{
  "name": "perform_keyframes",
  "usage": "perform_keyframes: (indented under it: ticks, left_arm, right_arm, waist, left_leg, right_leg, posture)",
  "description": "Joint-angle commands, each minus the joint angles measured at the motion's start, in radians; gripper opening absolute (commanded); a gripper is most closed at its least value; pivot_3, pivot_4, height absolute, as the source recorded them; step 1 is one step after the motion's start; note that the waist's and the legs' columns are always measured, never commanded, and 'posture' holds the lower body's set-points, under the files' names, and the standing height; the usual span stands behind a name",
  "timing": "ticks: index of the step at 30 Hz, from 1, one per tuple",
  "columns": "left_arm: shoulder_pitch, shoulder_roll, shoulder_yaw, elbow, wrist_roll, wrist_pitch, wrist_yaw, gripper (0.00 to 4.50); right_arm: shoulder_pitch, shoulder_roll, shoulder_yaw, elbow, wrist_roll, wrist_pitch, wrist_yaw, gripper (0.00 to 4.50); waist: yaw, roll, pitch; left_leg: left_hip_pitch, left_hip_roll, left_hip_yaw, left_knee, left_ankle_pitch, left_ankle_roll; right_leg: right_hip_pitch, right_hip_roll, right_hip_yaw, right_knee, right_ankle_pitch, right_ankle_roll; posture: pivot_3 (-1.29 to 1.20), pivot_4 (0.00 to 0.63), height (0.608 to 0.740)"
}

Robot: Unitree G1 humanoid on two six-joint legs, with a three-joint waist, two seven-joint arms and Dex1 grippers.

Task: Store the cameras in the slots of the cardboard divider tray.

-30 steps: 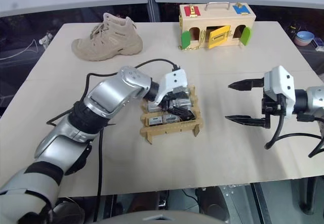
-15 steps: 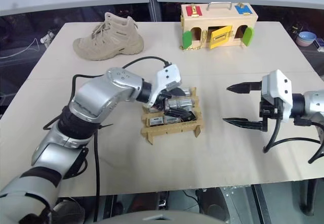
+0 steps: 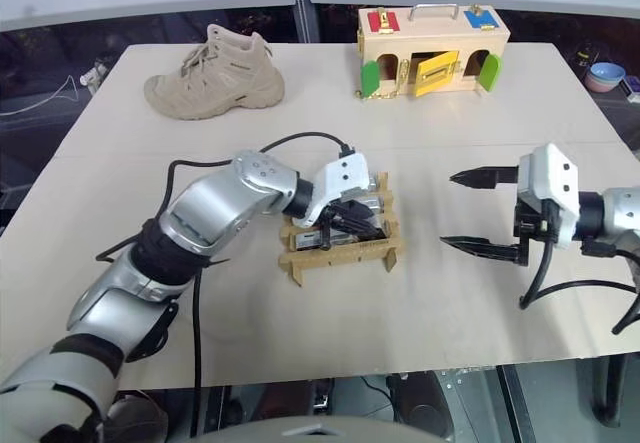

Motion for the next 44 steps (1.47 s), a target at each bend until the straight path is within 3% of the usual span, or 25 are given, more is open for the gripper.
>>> perform_keyframes:
  ticks: [1,10,12,16,21,26,30,37,44]
  left_arm:
    - [-0.009,-0.004,-0.001,-0.003,0.018,-0.027,-0.012,0.62]
    - [-0.057,-0.043,-0.002,0.058,0.035,-0.091,-0.078,0.62]
    - [-0.045,-0.061,0.044,0.047,0.017,-0.09,-0.058,1.68]
    - [-0.003,-0.098,0.209,-0.024,-0.066,-0.003,0.016,3.19]
    - [0.123,-0.13,0.512,-0.177,-0.217,0.129,0.147,3.19]
    - [0.363,-0.076,0.739,-0.244,-0.233,-0.064,0.183,3.19]
    - [0.665,-0.022,0.932,-0.323,-0.3,-0.171,0.122,3.19]
    - [1.08,0.054,1.134,-0.342,-0.322,-0.39,-0.023,3.19]
    - [1.171,0.135,1.166,-0.287,-0.335,-0.46,-0.076,3.19]
  right_arm:
    - [0.005,-0.022,-0.048,-0.033,0.021,0.004,-0.006,4.5]
    - [-0.013,-0.019,-0.025,-0.017,0.011,-0.008,-0.015,4.5]
    - [-0.015,-0.016,-0.021,-0.018,0.012,-0.006,-0.02,4.5]
    - [-0.003,-0.009,-0.022,-0.033,0.015,0.005,-0.042,4.5]
    - [0.046,-0.004,-0.041,-0.067,0.005,0.033,-0.108,4.5]
    - [0.092,0.018,-0.079,-0.101,0.016,0.101,-0.227,4.5]
    - [0.186,0.058,-0.127,-0.138,0.045,0.13,-0.272,4.5]
    - [0.402,0.093,-0.284,-0.24,0.065,0.122,-0.277,4.5]
    - [0.569,0.102,-0.385,-0.296,0.098,0.116,-0.222,4.5]
  waist:
    - [0.0,0.0,0.0]
    - [0.013,0.0,0.0]
    - [0.017,0.0,0.0]
    - [0.017,0.0,0.0]
    - [0.007,0.0,0.0]
    - [-0.003,0.0,0.0]
    - [-0.004,0.0,0.0]
    - [0.016,0.0,-0.001]
    - [0.02,-0.001,-0.002]
  left_leg:
    - [0.0,0.0,0.0,0.0,0.0,0.0]
    - [0.0,-0.001,0.0,0.0,0.0,0.0]
    - [0.0,0.0,0.0,0.0,0.0,0.0]
    - [-0.001,0.0,0.0,0.001,0.0,0.0]
    - [0.0,0.001,-0.001,0.0,0.0,0.0]
    - [0.002,0.003,0.0,0.0,0.0,0.0]
    - [0.002,0.003,0.0,0.0,0.0,0.0]
    - [0.001,0.004,0.0,0.0,0.0,0.0]
    - [0.006,0.005,0.0,0.0,0.0,0.0]
  right_leg:
    - [0.0,0.0,0.0,0.0,0.0,0.0]
    - [0.0,0.0,0.0,0.0,0.0,0.0]
    - [0.0,0.0,0.0,0.0,0.0,0.0]
    - [0.0,0.0,0.0,0.0,0.0,0.0]
    - [0.0,0.0,-0.001,0.0,0.0,0.0]
    - [0.0,0.0,0.0,0.002,0.0,0.0]
    - [0.0,-0.001,0.0,0.002,0.0,-0.001]
    - [0.001,-0.003,-0.002,0.0,-0.003,-0.004]
    - [0.004,-0.003,-0.002,-0.001,-0.005,-0.001]
  posture:
    - [0.0,0.15,0.74]
    - [0.0,0.15,0.74]
    - [0.0,0.15,0.74]
    - [0.0,0.15,0.74]
    - [0.0,0.15,0.74]
    - [0.0,0.15,0.74]
    - [0.0,0.15,0.74]
    - [0.0,0.15,0.74]
    - [0.0,0.15,0.74]
